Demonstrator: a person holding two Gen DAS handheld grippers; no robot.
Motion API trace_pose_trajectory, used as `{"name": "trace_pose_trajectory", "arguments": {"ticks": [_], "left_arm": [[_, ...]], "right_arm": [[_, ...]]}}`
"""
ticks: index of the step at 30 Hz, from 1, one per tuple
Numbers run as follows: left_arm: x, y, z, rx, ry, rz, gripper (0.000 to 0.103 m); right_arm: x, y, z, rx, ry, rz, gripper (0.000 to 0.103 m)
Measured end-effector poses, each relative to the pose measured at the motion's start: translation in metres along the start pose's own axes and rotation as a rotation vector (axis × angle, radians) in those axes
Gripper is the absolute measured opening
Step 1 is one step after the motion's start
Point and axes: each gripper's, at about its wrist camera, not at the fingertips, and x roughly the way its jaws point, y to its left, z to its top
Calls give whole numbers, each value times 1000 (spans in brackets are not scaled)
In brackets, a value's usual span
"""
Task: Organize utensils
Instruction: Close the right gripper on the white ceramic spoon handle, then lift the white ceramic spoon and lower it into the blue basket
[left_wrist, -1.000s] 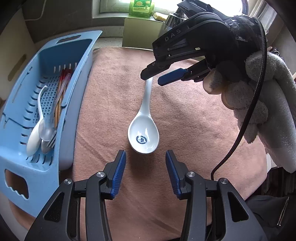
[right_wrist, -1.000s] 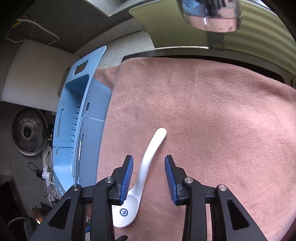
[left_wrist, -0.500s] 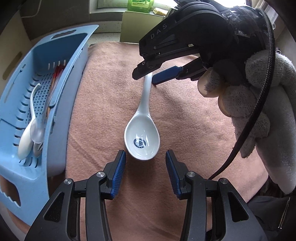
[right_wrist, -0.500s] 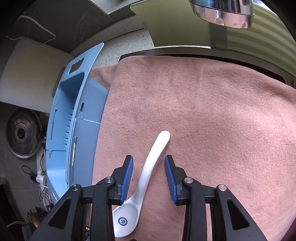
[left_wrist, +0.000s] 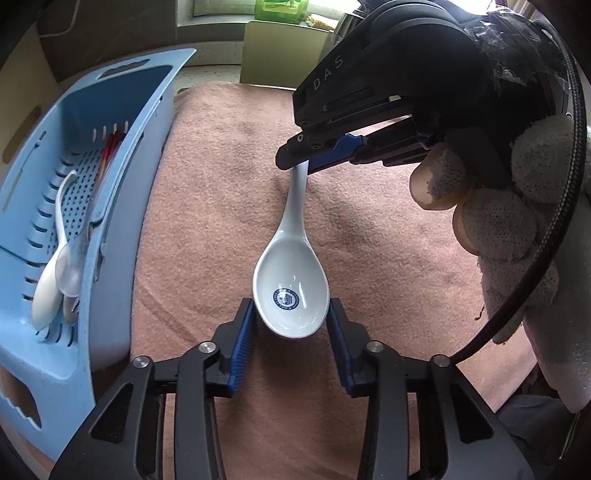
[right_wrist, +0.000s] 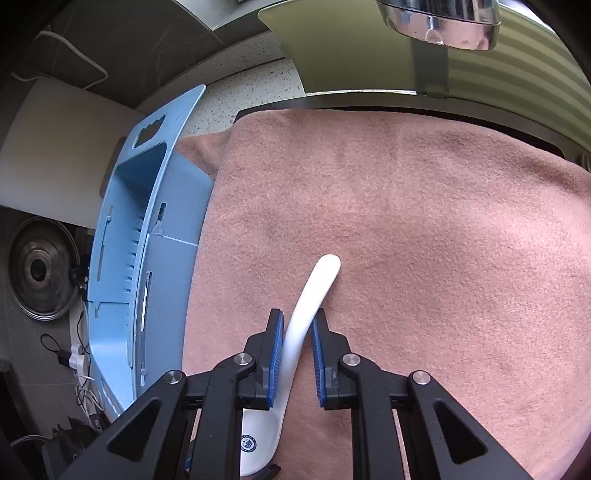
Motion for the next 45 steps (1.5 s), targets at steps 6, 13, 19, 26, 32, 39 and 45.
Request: {"name": "trace_pose_trajectory", "arguments": {"ticks": [6,13,19,26,32,39,45], "left_arm": [[2,2,1,-20,-1,-24,34],[-3,3,-4,-35,-7,-27,34],[-11,1,-5,-33,-18,-22,34],[-23,-2,-6,-20,-38,-15,34],[-38,-3,-7,-21,-66,-11,34],[-66,2,-12,-26,-105,6,34],[-91,16,-14,-26,-143,16,34]], "right_arm": [[-3,1,-2,3,-10,4,13],[-11,3,-3,1,-21,8,12],[-21,3,-4,1,-35,21,12],[-32,8,-6,1,-50,35,11],[-46,20,-7,-12,-75,54,11],[-60,43,-9,-35,-108,80,10],[-67,67,-7,-56,-126,106,10]]}}
